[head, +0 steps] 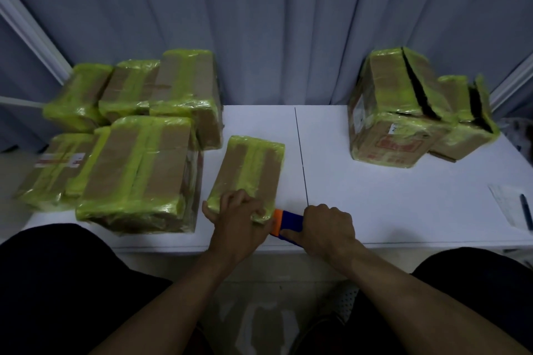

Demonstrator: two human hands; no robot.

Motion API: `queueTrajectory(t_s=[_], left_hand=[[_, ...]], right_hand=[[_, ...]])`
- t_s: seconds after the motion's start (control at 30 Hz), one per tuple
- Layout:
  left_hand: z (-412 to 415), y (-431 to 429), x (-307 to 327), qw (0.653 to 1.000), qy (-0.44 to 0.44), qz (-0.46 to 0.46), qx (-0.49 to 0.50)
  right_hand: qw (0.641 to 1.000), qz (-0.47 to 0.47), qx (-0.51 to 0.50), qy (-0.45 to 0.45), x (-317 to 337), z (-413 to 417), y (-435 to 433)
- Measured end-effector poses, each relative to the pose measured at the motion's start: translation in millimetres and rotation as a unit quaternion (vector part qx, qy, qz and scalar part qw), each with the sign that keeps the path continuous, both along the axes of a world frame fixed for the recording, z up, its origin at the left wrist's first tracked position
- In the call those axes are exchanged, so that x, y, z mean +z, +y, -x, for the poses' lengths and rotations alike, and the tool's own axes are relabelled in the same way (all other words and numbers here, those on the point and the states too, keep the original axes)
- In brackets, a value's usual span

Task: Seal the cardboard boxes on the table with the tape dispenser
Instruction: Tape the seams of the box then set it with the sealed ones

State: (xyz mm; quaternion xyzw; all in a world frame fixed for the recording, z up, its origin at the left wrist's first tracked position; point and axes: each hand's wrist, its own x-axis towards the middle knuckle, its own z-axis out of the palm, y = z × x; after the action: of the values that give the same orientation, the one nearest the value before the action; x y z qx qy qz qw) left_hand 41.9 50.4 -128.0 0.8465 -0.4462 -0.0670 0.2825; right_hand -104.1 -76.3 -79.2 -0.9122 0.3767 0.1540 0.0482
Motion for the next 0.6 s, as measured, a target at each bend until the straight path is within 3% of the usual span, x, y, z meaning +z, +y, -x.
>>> queueTrajectory(t_s=[0.27, 0.5, 0.6], left_hand=[[8.4, -3.1, 24.6, 0.998, -0.033, -0.047, -0.001], [1.7, 0.5, 27.6, 0.999, 0.01, -0.052, 0.007], [7.2, 2.8, 32.3, 0.994, -0.036, -0.097, 0.041]], right_hand=[[0.998, 0.054, 0.03, 0.006, 7.8, -8.2, 11.3], [0.997, 0.067, 0.029, -0.006, 3.2, -13.0, 17.3], [0.998, 0.064, 0.0, -0.024, 16.1, -8.9, 9.7]])
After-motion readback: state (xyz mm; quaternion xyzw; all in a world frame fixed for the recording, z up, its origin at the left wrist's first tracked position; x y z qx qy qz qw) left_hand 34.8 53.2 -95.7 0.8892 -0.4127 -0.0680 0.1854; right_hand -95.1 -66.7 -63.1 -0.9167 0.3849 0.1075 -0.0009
